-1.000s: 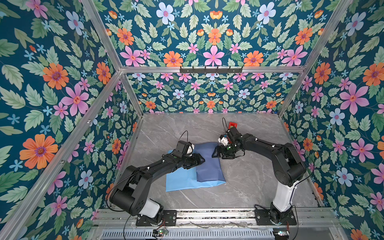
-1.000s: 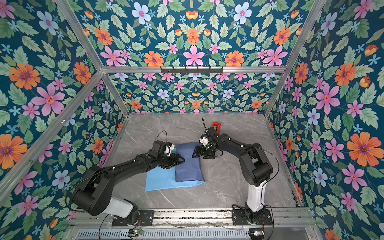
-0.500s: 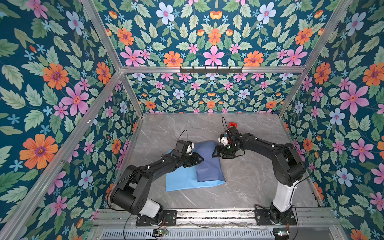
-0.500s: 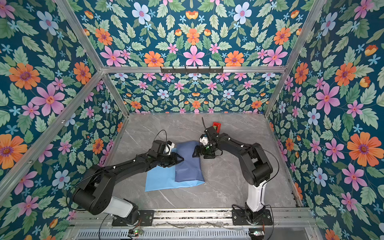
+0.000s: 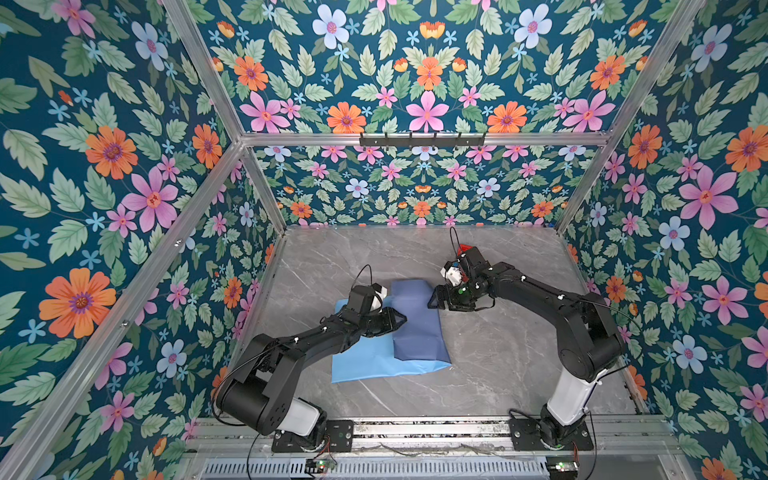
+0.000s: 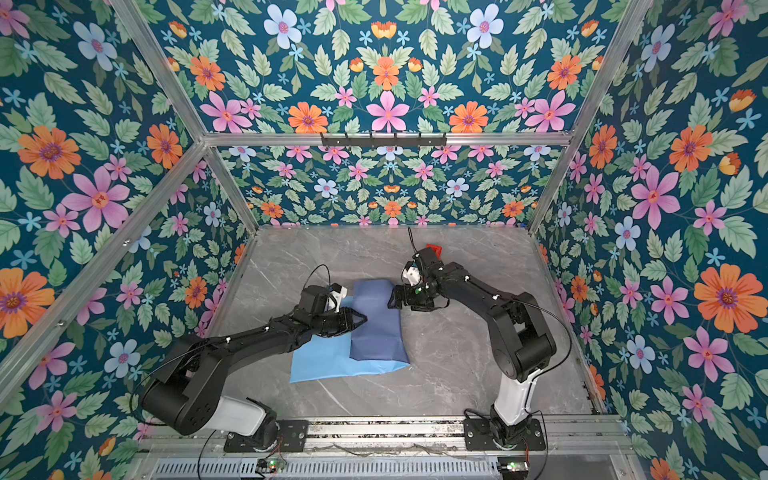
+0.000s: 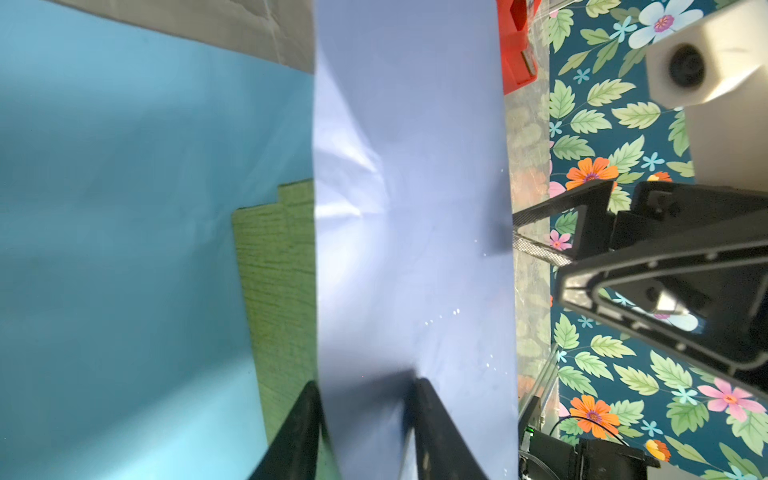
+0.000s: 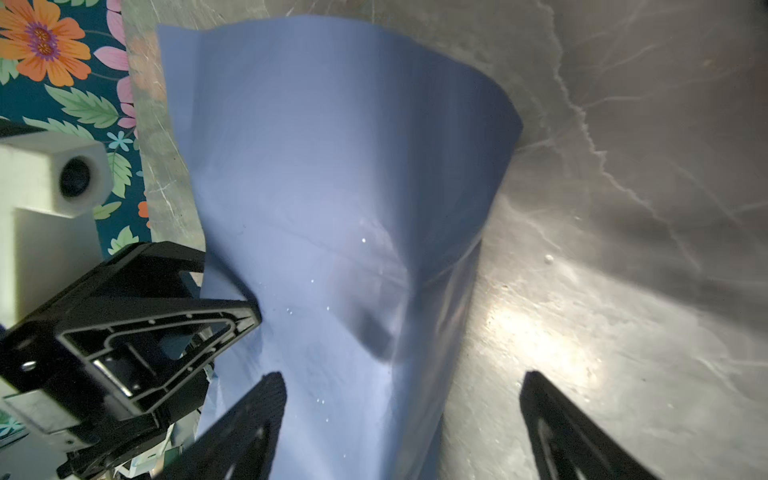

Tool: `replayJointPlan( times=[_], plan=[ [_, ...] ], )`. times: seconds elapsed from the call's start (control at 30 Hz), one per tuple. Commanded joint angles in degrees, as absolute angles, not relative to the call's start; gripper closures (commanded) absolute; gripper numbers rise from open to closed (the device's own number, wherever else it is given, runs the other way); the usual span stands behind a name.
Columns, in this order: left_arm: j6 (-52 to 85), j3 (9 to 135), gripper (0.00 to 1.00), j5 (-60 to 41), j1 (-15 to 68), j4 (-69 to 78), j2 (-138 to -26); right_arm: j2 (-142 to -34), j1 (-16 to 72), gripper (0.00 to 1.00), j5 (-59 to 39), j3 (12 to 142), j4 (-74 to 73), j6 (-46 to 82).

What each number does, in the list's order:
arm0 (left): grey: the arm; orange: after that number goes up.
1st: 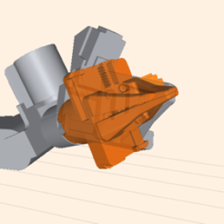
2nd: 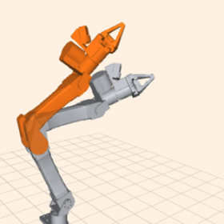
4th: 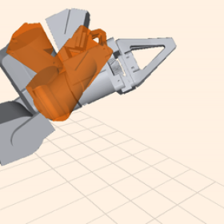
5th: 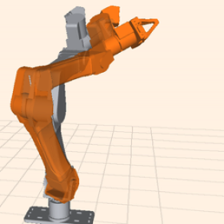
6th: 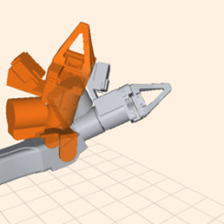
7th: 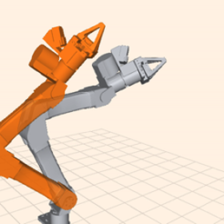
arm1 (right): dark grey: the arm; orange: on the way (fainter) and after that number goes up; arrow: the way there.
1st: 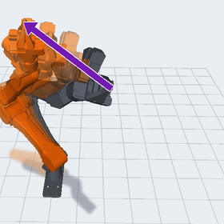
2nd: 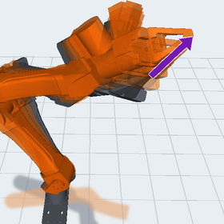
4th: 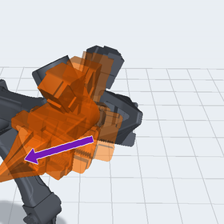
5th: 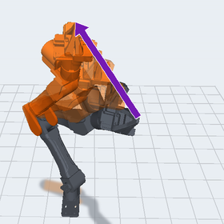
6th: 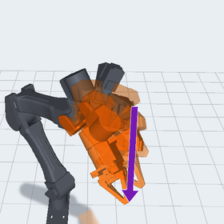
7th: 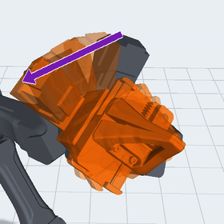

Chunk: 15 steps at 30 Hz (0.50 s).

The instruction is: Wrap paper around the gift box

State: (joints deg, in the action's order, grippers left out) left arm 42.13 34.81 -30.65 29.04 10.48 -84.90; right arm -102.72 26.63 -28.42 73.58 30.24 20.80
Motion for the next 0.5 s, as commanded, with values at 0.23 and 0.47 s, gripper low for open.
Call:
replayJointPlan(
  times=[0.23, 0.47],
  plan=[
    [45.74, 36.04, 0.69, -27.09, 31.95, 4.47, -88.7, -99.19, 22.82, 0.1, -28.04, 70.37, 31.55, 19.92],
    [47.36, 38.59, 0.7, -26.35, 34.27, 5.06, -91.07, -95.54, 21.2, 0.1, -28.8, 66.09, 30.23, 22.05]
  ],
)
